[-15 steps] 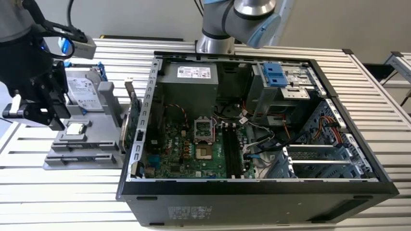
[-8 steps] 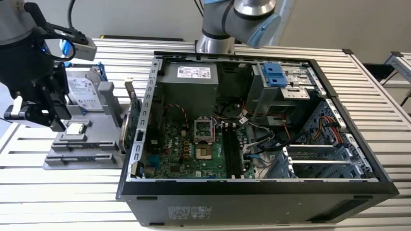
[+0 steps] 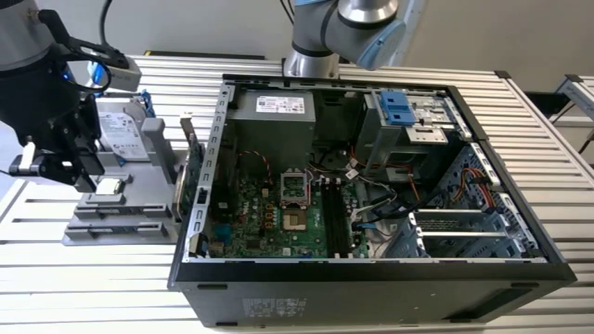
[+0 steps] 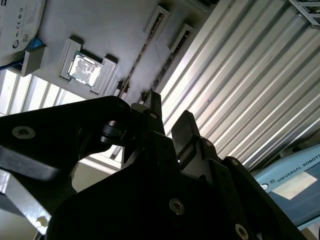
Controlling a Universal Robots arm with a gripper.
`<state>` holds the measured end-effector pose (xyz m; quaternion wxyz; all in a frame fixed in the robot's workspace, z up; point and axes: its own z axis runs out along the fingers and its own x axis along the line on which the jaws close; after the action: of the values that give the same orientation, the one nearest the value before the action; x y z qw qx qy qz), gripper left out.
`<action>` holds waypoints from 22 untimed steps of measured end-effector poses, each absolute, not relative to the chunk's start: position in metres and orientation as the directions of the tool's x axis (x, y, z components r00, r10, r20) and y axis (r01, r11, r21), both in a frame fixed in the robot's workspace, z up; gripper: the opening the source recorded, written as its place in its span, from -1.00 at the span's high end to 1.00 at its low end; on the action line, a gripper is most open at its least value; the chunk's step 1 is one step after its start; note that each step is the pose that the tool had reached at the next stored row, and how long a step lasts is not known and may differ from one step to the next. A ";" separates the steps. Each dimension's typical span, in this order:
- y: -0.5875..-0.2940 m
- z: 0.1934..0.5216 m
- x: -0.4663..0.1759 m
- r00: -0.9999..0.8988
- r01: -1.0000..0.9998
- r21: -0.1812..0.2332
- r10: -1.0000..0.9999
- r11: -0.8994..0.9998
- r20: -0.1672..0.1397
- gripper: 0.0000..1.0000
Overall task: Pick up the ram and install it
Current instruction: 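Pick up the ram and move it above insertion slot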
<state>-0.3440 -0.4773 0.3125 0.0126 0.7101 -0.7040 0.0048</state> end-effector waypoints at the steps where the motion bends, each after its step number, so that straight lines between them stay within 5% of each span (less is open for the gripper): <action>1: -0.477 0.312 -0.344 0.009 -1.000 0.011 -1.000 -0.008 0.025 -1.00; 22: -0.477 0.295 -0.345 0.009 -1.000 0.011 -1.000 -0.008 0.024 -1.00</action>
<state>-0.3449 -0.4773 0.2951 0.0126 0.7100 -0.7040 0.0048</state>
